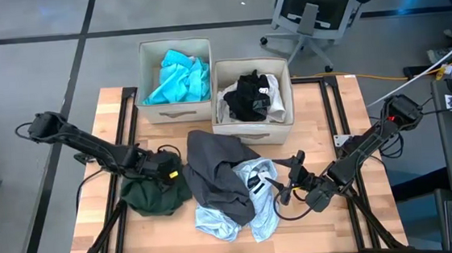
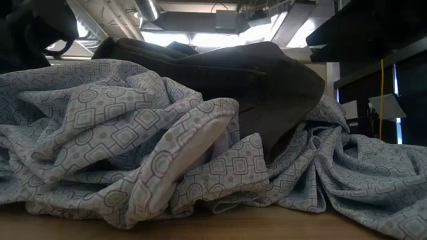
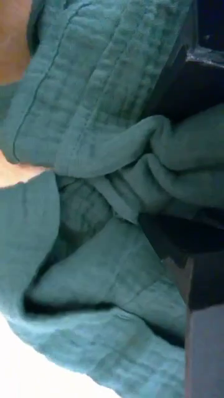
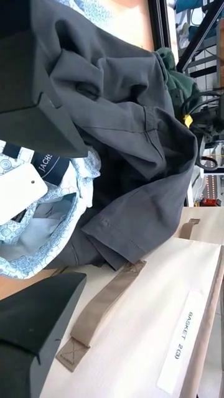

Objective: Sort clothes
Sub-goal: Put the dark green shirt into the left laundry organizer

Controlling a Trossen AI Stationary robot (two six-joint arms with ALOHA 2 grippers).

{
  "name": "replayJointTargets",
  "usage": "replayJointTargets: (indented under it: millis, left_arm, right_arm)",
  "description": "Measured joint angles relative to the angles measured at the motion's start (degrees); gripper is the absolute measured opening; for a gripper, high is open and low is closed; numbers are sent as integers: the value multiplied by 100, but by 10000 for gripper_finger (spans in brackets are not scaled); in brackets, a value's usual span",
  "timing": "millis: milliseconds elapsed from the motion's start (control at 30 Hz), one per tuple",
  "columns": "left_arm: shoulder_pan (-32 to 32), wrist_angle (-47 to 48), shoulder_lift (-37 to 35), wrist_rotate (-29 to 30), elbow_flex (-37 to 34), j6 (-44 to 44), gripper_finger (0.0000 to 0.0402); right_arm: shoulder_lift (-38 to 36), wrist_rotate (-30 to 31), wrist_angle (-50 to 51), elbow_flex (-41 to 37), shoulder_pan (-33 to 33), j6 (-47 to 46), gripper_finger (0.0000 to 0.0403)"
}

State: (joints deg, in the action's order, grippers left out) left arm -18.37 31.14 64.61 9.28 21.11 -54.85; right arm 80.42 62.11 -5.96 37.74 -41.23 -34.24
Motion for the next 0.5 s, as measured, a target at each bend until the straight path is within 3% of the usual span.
replayJointTargets:
  millis: [300, 500]
  left_arm:
    - [7, -455, 109, 33, -55, 516, 219]
    - [9, -362, 116, 107, -60, 625, 137]
  right_arm:
    - [0, 2, 0, 0, 1, 0, 316]
    - [0, 2, 0, 0, 0, 0, 316]
